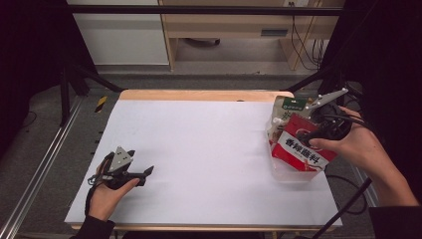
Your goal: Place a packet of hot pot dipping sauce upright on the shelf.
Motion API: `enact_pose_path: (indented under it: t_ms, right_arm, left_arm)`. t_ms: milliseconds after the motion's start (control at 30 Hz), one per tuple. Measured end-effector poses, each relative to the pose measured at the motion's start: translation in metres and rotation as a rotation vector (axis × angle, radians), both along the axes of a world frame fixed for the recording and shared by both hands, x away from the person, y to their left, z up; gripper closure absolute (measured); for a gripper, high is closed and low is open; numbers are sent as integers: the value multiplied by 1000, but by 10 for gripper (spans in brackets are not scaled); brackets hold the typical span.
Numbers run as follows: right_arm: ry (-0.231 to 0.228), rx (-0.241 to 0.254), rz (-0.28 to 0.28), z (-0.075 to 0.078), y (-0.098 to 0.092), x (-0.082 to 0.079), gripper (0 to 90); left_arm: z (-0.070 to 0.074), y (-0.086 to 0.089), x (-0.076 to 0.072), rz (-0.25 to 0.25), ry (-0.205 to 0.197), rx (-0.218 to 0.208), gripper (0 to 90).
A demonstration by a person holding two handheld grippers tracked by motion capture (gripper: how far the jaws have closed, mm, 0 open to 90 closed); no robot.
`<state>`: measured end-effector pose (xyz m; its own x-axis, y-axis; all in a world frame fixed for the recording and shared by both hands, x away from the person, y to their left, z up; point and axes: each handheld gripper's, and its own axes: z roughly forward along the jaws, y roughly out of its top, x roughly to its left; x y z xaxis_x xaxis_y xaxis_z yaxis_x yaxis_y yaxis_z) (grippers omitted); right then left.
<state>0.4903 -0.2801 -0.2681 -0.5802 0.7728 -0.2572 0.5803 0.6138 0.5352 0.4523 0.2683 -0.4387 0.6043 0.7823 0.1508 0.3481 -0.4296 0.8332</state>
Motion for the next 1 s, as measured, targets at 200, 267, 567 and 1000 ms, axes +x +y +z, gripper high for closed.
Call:
enact_pose_path:
  t_ms: [200,267,567,1000]
  right_arm:
    - [-27,15,7,5,6,2,167]
    - [-30,18,9,6,9,2,158]
    - [-58,41,22,10,19,6,135]
    - [-145,91,30,19,34,10,128]
  left_arm:
    - [0,0,0,0,1,-1,128]
    - [0,0,0,0,2,-1,127]
    - [0,0,0,0,3,2,127]
    - [0,0,0,1,2,2,127]
